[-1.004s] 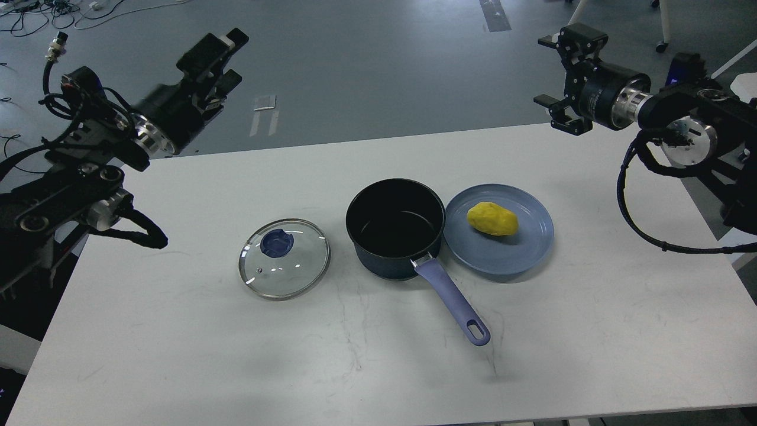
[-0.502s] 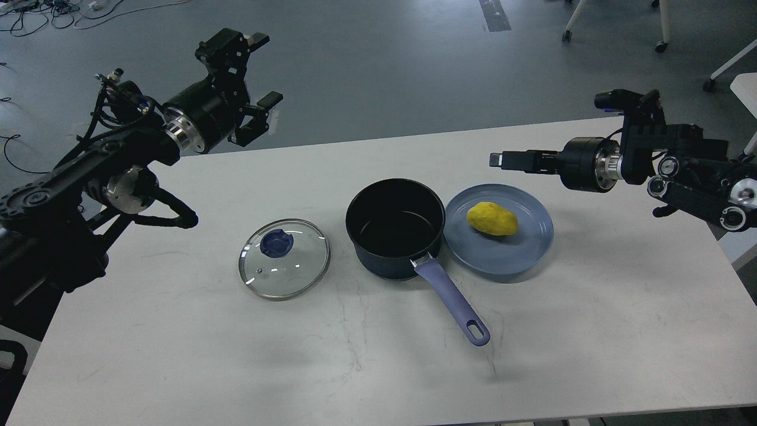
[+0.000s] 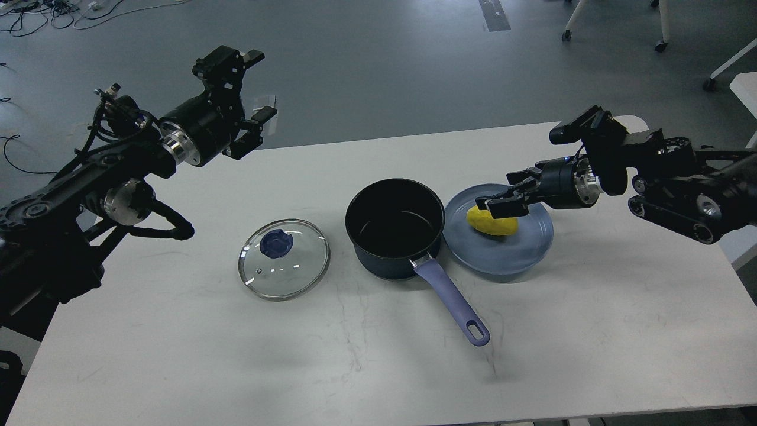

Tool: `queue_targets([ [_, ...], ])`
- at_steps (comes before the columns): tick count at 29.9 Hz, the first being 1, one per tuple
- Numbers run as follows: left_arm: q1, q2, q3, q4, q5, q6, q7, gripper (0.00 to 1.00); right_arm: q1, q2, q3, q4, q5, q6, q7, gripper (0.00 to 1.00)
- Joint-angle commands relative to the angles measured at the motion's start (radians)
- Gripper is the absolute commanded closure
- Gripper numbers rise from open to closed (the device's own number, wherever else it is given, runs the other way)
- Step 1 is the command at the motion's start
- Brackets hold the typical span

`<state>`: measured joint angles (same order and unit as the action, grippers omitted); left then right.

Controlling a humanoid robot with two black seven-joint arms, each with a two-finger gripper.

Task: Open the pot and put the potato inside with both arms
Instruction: 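Reach the right gripper down and grasp the yellow potato on the plate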

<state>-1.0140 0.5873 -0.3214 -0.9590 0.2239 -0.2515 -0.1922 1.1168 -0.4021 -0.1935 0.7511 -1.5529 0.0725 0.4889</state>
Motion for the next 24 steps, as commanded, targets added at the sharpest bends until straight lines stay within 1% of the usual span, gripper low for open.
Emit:
queue_targets([
  [1,0.0,0.0,0.002,-0.001,0.002,0.0,-0.001,0.02,0.008,0.026,-0.047,-0.033,-0.004,-0.02,0.0,0.04],
  [5,0.0,0.0,0.004,0.0,0.002,-0.002,-0.001,0.02,0.003,0.028,-0.05,-0.035,-0.004,-0.02,0.0,0.04],
  [6,0.0,0.0,0.004,0.0,0.002,-0.002,-0.001,0.02,0.0,0.028,-0.052,-0.035,-0.004,-0.02,0.0,0.06],
  [11,0.003,0.0,0.008,0.0,0.002,-0.002,-0.001,0.02,-0.006,0.028,-0.075,-0.036,-0.004,-0.02,0.0,0.08],
  [12,0.006,0.0,0.009,0.0,0.002,-0.002,-0.001,0.02,-0.005,0.031,-0.095,-0.036,-0.004,-0.02,0.0,0.12],
  [15,0.009,0.003,0.009,0.0,0.002,-0.003,-0.001,0.02,-0.003,0.046,-0.121,-0.048,-0.004,-0.022,0.0,0.16],
  [17,0.009,0.005,0.009,0.0,0.002,-0.003,-0.001,0.02,-0.005,0.054,-0.124,-0.073,-0.004,-0.022,0.0,0.2],
  [18,0.011,0.009,0.009,0.0,0.002,-0.003,-0.001,0.02,-0.005,0.057,-0.124,-0.079,-0.004,-0.022,0.0,0.2],
  [20,0.011,0.025,0.009,-0.001,0.002,-0.006,-0.001,0.02,-0.008,0.077,-0.126,-0.101,-0.004,-0.022,0.0,0.25],
  [21,0.011,0.025,0.009,-0.001,0.002,-0.006,-0.001,0.02,-0.008,0.077,-0.126,-0.101,-0.004,-0.022,0.0,0.25],
  [22,0.011,0.028,0.009,-0.001,0.002,-0.006,-0.001,0.02,-0.008,0.086,-0.126,-0.111,-0.004,-0.022,0.0,0.3],
  [23,0.011,0.031,0.009,-0.001,0.002,-0.008,-0.001,0.02,-0.009,0.097,-0.127,-0.122,-0.004,-0.022,0.0,0.39],
  [24,0.011,0.031,0.01,-0.001,0.002,-0.008,-0.001,0.02,-0.009,0.103,-0.13,-0.127,-0.004,-0.022,0.0,0.45],
])
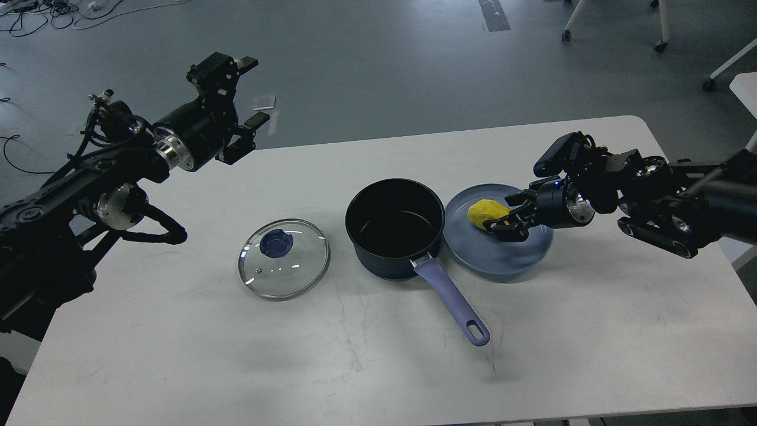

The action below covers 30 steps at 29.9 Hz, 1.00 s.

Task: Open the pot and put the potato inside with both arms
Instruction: 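Reach the right gripper down and grasp the yellow potato on the plate, then lift the potato with the right gripper and move it over the saucepan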

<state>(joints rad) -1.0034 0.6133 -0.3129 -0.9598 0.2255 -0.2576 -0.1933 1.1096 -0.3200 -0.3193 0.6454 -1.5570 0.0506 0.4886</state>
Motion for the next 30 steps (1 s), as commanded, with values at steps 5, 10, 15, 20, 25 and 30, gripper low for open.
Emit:
queue_targets([
  [5,0.0,0.029,0.0,-0.007,0.0,-0.002,0.0,0.02,-0.002,0.055,-0.047,-0.047,0.0,-0.015,0.0,0.85],
  [10,0.0,0.043,0.001,-0.007,0.0,-0.003,0.0,0.02,0.018,0.055,-0.044,-0.043,0.005,-0.028,0.0,0.92],
  [15,0.002,0.043,0.001,-0.007,0.0,-0.003,0.0,0.02,0.088,0.052,-0.035,-0.027,0.014,-0.031,0.0,1.0],
  [20,0.0,0.043,0.001,-0.007,0.0,-0.003,0.0,0.02,0.17,0.049,-0.006,-0.021,0.026,-0.054,0.0,1.0],
  [25,0.0,0.046,0.001,-0.007,0.0,-0.003,0.0,0.02,0.245,0.079,0.008,0.055,0.074,-0.055,0.0,1.0],
  [30,0.0,0.046,0.001,-0.007,0.0,-0.003,0.0,0.02,0.233,0.203,-0.004,0.054,0.089,-0.054,0.0,1.0],
])
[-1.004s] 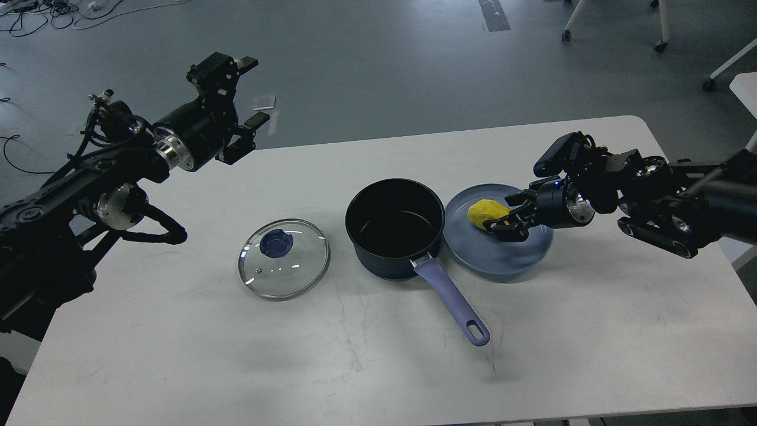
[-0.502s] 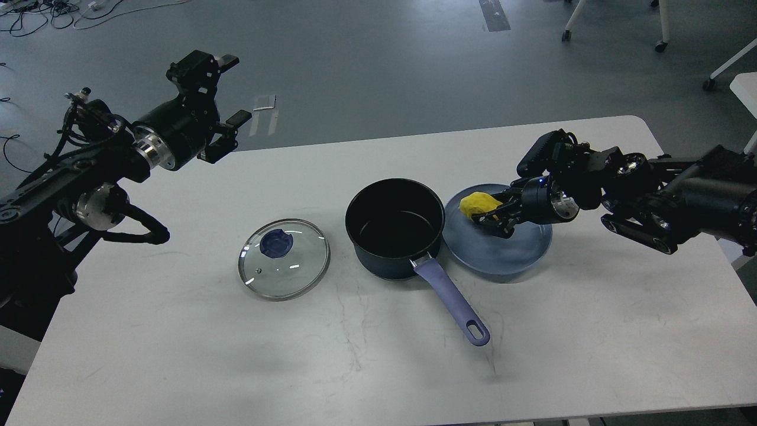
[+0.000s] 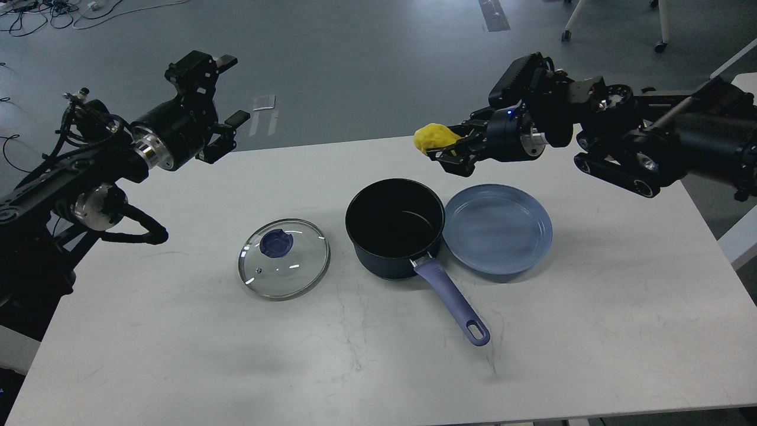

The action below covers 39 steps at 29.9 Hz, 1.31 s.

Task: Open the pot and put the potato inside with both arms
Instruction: 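Lift the potato with the right gripper and move it over the saucepan, then release the potato into the saucepan and raise the right gripper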

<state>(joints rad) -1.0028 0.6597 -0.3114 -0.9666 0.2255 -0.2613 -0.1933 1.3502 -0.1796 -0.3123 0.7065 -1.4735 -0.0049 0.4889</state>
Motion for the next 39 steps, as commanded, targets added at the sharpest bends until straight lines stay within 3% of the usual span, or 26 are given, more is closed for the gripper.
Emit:
queue_targets([
  [1,0.0,0.0,0.0,0.0,0.0,0.0,0.0,0.02,-0.009,0.072,-0.016,-0.009,0.005,0.003,0.0,1.0],
  [4,0.0,0.0,0.0,0.0,0.0,0.0,0.0,0.02,-0.042,0.107,-0.042,-0.016,0.005,0.006,0.0,1.0],
  [6,-0.002,0.0,0.0,0.0,0.0,0.0,0.0,0.02,-0.052,0.115,-0.059,-0.027,0.007,0.005,0.0,0.78],
  [7,-0.002,0.001,-0.002,0.0,0.0,0.0,0.0,0.02,-0.054,0.115,-0.062,-0.033,0.007,0.005,0.0,0.59],
  [8,-0.002,0.001,-0.002,0.0,0.0,0.0,0.0,0.02,-0.057,0.115,-0.06,-0.041,0.008,0.011,0.0,0.01],
  [13,-0.002,0.014,-0.002,0.0,0.0,0.0,0.0,0.02,-0.057,0.109,-0.05,-0.042,0.021,0.029,0.0,0.0],
  [21,-0.002,0.014,-0.015,0.0,-0.003,0.0,0.002,0.02,-0.017,0.091,-0.018,-0.03,0.324,0.031,0.0,0.0],
  [27,0.0,0.006,-0.023,0.0,-0.02,0.0,-0.001,0.02,-0.023,0.02,0.269,-0.028,0.947,0.247,0.0,0.0],
  [31,0.042,-0.021,-0.129,0.002,-0.023,-0.004,-0.054,0.02,-0.112,-0.007,0.473,-0.048,1.347,0.281,-0.14,0.0],
  [39,0.096,-0.11,-0.149,0.011,-0.052,0.011,-0.048,0.02,-0.25,0.003,0.703,-0.044,1.496,0.2,-0.246,0.0],
])
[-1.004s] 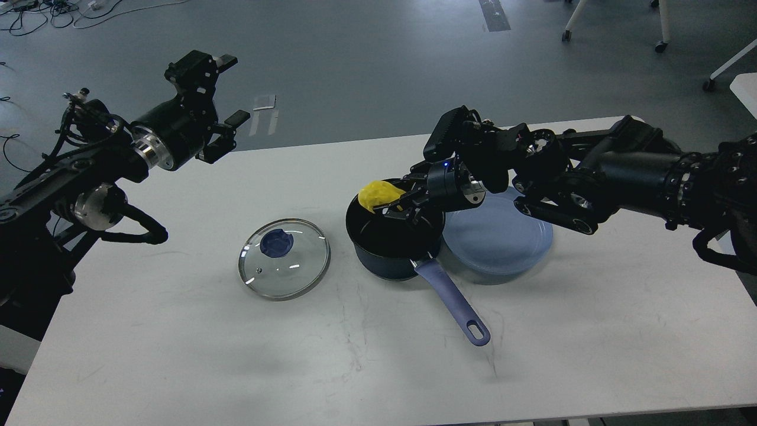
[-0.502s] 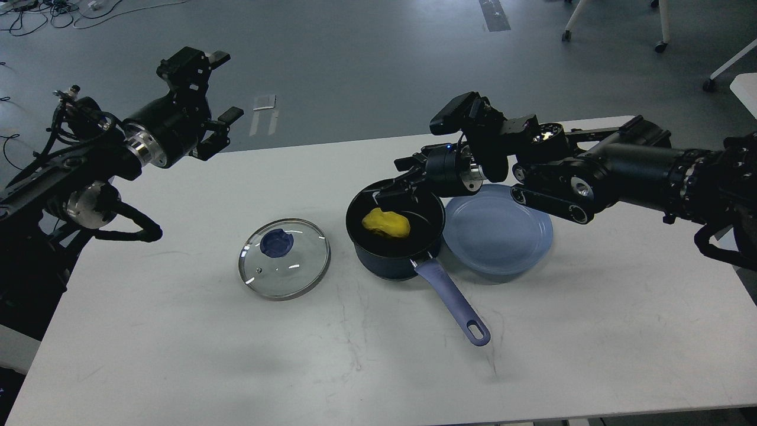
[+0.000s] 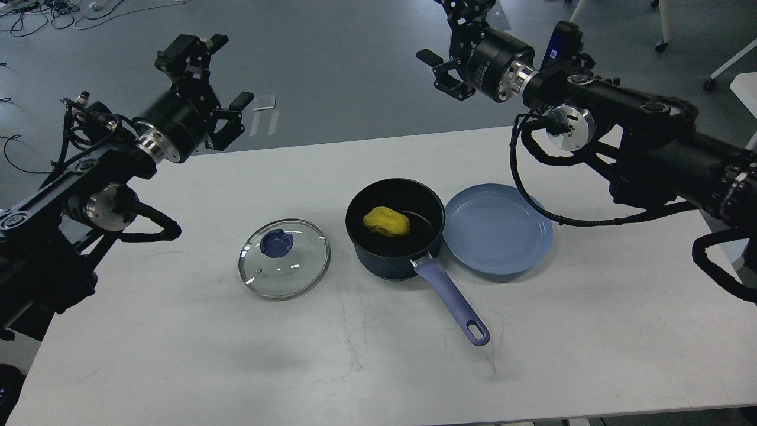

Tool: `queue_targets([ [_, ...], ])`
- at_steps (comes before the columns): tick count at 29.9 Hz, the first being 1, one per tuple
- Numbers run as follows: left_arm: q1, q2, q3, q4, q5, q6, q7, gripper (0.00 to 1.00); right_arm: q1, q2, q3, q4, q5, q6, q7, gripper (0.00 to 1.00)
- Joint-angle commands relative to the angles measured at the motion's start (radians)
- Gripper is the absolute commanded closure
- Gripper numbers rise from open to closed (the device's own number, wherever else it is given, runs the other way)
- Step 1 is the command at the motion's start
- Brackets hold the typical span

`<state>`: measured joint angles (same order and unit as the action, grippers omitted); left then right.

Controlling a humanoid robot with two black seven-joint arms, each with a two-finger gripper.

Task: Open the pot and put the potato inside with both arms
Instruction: 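Release the potato into the saucepan and raise the right gripper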

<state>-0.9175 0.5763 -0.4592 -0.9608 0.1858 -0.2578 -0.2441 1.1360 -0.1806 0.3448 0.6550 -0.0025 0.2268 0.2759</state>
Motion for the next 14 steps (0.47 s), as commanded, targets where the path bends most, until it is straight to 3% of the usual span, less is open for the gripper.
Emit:
queue_targets([
  [1,0.017,-0.042,-0.001,0.007,-0.017,0.009,0.003,0.02,-0.048,0.007,0.057,0.012,0.033,-0.053,-0.064,0.0],
  [3,0.032,-0.058,-0.001,0.007,-0.017,0.011,0.006,0.02,-0.061,0.013,0.062,0.017,0.041,-0.079,-0.093,0.0],
  [8,0.046,-0.075,-0.006,0.025,-0.02,0.006,0.088,0.02,-0.062,0.044,0.06,0.015,0.039,-0.138,-0.113,0.0],
  [14,0.045,-0.07,-0.035,0.062,-0.04,-0.009,0.094,0.02,-0.061,0.035,0.042,0.031,0.036,-0.118,-0.109,0.0],
])
